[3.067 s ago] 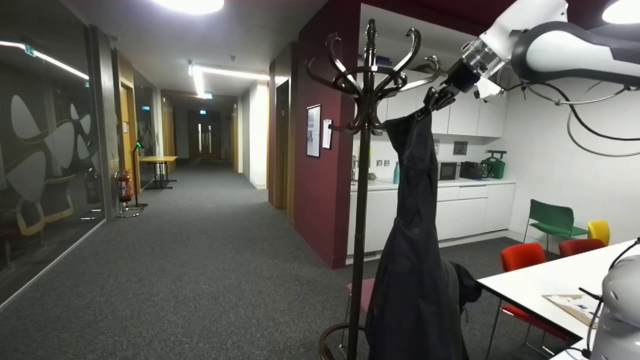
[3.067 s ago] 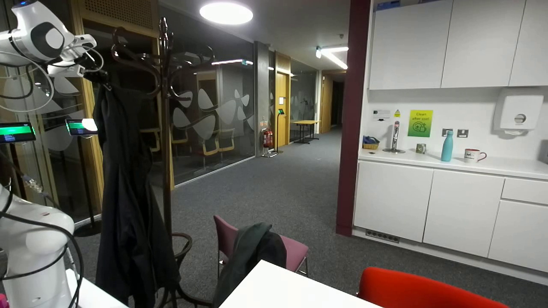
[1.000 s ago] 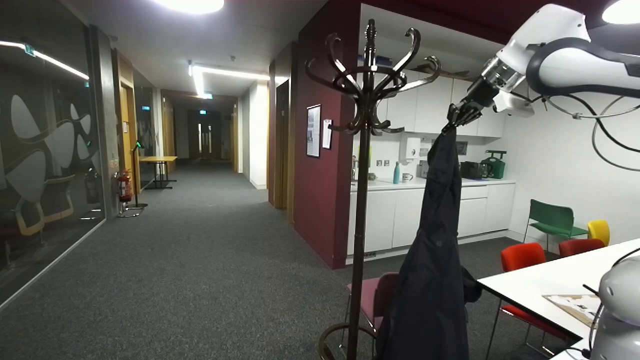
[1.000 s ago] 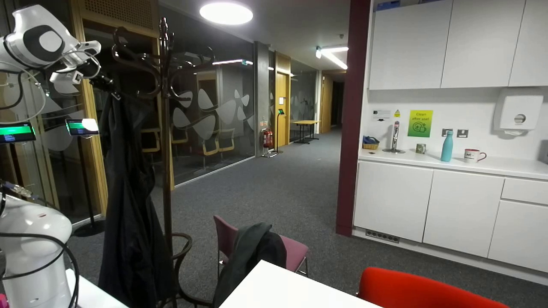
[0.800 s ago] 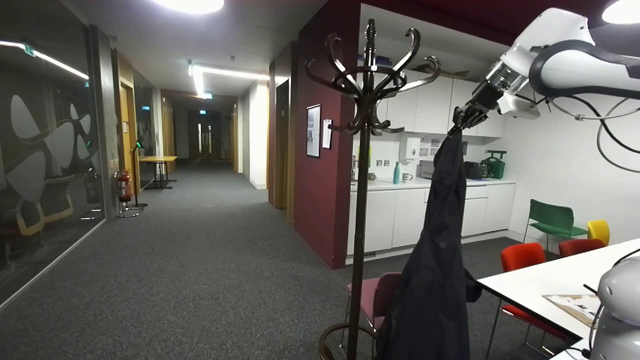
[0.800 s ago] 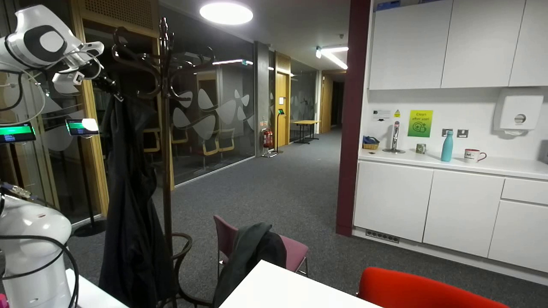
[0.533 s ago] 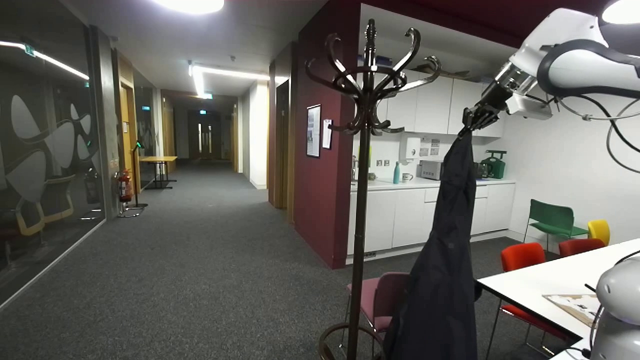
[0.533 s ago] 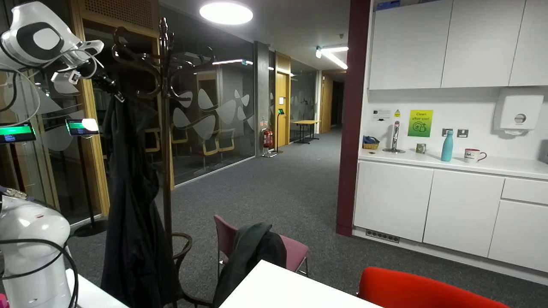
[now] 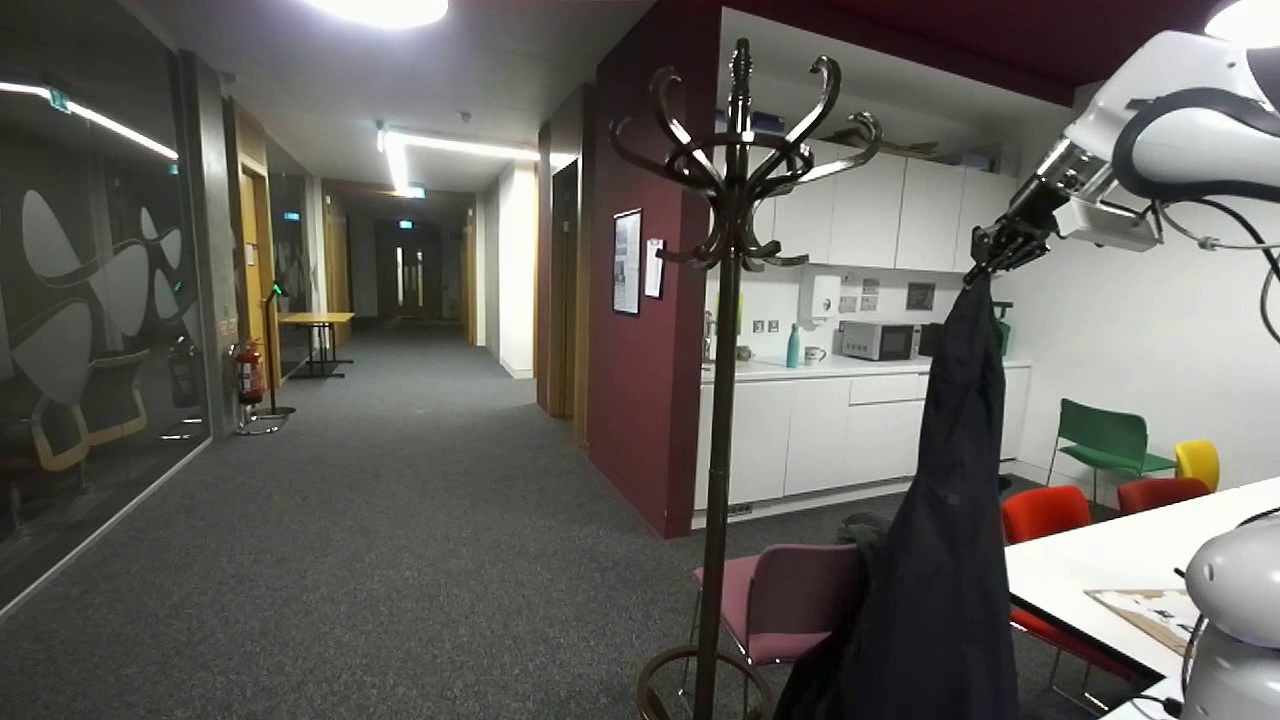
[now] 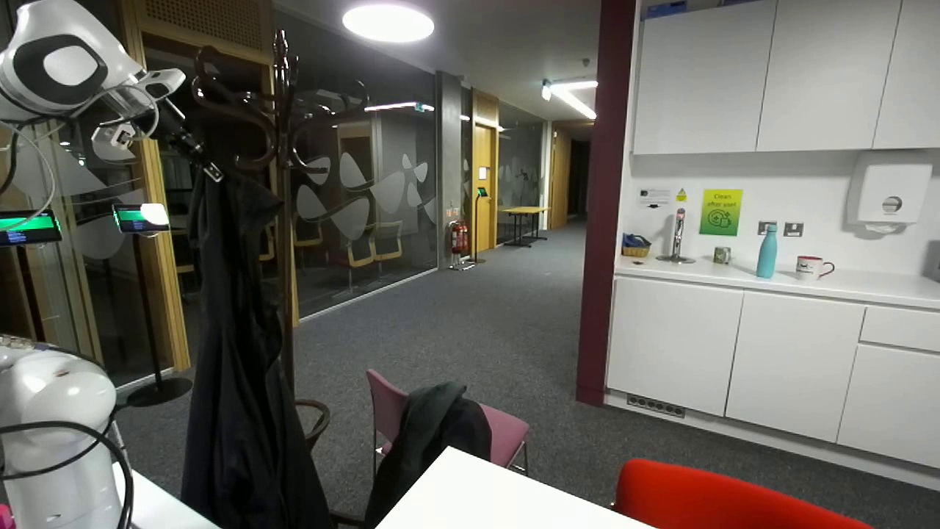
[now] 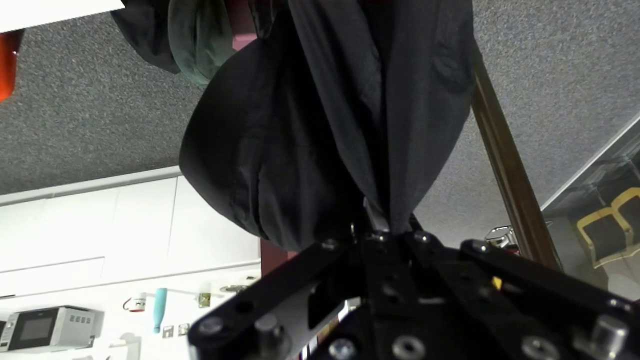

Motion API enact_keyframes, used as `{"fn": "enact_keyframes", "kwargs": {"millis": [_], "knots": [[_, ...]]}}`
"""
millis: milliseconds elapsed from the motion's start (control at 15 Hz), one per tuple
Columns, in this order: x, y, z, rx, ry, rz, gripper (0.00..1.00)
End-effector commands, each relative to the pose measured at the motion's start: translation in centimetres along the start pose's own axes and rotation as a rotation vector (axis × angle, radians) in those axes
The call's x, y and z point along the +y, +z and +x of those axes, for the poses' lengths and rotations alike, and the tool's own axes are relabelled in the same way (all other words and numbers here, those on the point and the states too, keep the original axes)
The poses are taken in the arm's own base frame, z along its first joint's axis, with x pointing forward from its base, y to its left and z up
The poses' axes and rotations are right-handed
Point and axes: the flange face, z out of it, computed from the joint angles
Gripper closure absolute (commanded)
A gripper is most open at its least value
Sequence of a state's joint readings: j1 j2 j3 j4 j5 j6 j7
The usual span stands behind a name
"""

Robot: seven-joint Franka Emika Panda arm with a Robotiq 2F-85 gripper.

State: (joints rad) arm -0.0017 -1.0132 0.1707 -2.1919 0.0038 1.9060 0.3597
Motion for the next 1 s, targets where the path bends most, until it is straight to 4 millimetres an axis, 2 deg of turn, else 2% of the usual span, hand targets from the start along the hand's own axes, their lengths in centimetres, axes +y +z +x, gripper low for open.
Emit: {"fn": "enact_keyframes", "kwargs": {"millis": [0, 267, 600, 800, 933], "knots": [[0.0, 0.0, 0.0, -0.002, 0.000, -0.001, 0.98], [0.0, 0.0, 0.0, -0.002, 0.000, -0.001, 1.00], [3.8, 2.4, 0.4, -0.071, 0.073, -0.057, 1.00], [6.8, 4.1, 1.2, -0.109, 0.132, -0.088, 1.00], [8.0, 5.3, 1.6, -0.133, 0.154, -0.096, 1.00]]}}
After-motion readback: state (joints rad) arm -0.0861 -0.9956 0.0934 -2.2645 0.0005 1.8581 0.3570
